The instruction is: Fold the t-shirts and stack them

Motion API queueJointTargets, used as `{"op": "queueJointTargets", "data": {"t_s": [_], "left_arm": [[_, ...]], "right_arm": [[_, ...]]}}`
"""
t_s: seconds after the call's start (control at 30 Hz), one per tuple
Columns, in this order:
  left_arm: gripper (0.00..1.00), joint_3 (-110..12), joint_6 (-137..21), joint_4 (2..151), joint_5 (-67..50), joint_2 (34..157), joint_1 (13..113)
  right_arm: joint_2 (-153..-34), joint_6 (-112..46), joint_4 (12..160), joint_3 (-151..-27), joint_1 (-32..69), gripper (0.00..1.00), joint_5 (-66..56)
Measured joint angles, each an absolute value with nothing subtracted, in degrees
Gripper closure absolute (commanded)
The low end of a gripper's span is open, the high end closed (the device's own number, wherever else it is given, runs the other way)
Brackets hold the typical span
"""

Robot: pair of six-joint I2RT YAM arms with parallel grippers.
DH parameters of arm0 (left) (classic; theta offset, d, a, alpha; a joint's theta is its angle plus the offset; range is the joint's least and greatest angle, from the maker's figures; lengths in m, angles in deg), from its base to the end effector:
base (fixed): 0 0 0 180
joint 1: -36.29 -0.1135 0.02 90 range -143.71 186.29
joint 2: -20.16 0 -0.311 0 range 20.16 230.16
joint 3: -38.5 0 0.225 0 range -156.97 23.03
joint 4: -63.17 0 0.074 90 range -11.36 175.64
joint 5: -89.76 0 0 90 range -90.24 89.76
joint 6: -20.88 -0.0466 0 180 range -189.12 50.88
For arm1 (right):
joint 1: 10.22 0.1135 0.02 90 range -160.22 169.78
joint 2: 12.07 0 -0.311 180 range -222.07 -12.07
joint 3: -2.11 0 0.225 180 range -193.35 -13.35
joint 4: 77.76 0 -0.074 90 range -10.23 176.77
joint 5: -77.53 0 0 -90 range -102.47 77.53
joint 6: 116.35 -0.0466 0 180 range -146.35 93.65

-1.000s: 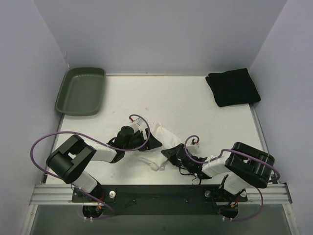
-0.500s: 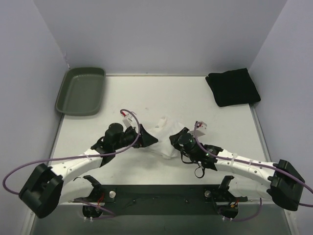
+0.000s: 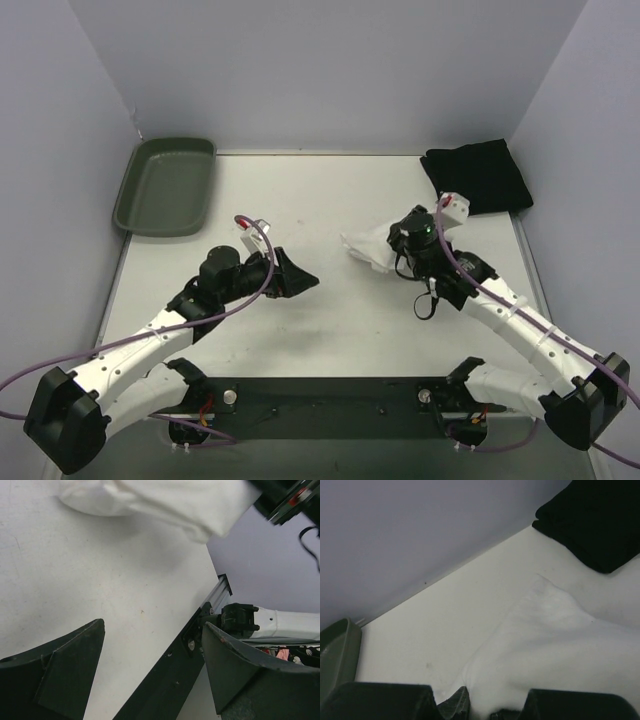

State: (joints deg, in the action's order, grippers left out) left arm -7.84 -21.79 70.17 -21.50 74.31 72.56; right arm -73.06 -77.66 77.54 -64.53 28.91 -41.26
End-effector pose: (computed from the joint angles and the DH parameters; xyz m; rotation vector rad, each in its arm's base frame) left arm 0.1305 -0.1167 0.3050 0.0958 2.0363 -1.3177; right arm 0.1706 0.1098 0.3701 0.5400 1.8284 0.6096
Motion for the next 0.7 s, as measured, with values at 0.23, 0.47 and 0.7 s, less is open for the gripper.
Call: {"op": "queueJointTargets", "data": {"t_s": [0.23, 0.47, 0.7], "left_arm": [[0.12, -7.0, -21.7, 70.2, -21.6, 76.6, 72.6], [0.12, -6.9, -21.4, 68.7, -22.5, 79.3, 72.6], [0.12, -5.8, -20.4, 66.3, -23.8, 81.3, 72.6]], "right_arm": [[-79.7, -72.3, 71.4, -80.9, 17.9, 1.00, -36.7], [-90.4, -68.3, 65.4, -97.7, 7.7, 1.00, -29.2], [-104.1, -66.6, 60.6, -115.1, -0.9, 1.00, -21.1]]}}
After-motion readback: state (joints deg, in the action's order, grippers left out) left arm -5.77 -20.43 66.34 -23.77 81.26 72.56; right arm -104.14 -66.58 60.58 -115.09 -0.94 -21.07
